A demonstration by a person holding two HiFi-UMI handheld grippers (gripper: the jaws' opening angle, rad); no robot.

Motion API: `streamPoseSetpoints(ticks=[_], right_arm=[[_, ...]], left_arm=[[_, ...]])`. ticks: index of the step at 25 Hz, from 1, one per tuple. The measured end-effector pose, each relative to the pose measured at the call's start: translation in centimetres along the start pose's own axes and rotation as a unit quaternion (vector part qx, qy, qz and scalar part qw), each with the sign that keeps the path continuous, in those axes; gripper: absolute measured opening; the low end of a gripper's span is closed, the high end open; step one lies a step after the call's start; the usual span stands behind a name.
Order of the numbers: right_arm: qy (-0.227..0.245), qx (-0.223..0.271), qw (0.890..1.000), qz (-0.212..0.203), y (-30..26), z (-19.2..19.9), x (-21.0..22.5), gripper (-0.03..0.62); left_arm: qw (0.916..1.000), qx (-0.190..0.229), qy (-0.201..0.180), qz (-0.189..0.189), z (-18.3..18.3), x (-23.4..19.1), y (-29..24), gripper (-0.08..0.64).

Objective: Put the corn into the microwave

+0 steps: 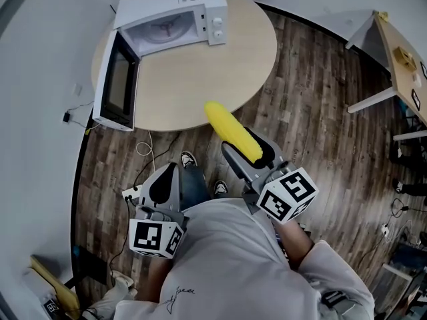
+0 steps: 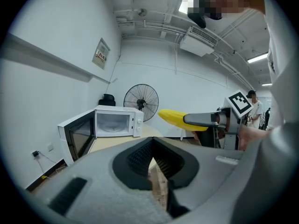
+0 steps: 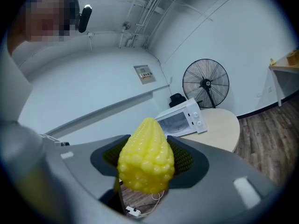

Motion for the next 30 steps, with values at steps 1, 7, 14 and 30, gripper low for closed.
streamPoseSetpoints(ticks=[1,7,14,30], right_arm=[[0.001,0.001,1.000,0.000,-0.6,-0.3,0.1,0.258],[-0.009,0.012,1.000,-0.001,-4.9,-2.4,1.2,0.258],[-0.018,0.012,1.000,0.007,-10.4,-4.4,2.4,0.258],[-0.048,0.009,0.998,0.045,-21.5,-6.3,3.9,0.258]], left_arm=[[1.0000,0.002,0.002,0.001,-0.3,-0.5,-0.5,-0.009],[0.9997,0.013,0.002,0.020,-2.4,-3.4,-4.0,-0.009],[0.9995,0.011,0.004,0.030,-4.7,-7.7,-7.4,-0.010],[0.9969,-0.017,0.007,0.077,-8.6,-18.1,-15.0,-0.010]])
Point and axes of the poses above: the fingertips, and each gripper's own axes: y backward along the fingers, x to its right, z out of its underside, the point moved 7 cm from there along y, backward along the fingers, and after that the axes turned 5 degrees about z, right-handed, at the moved point
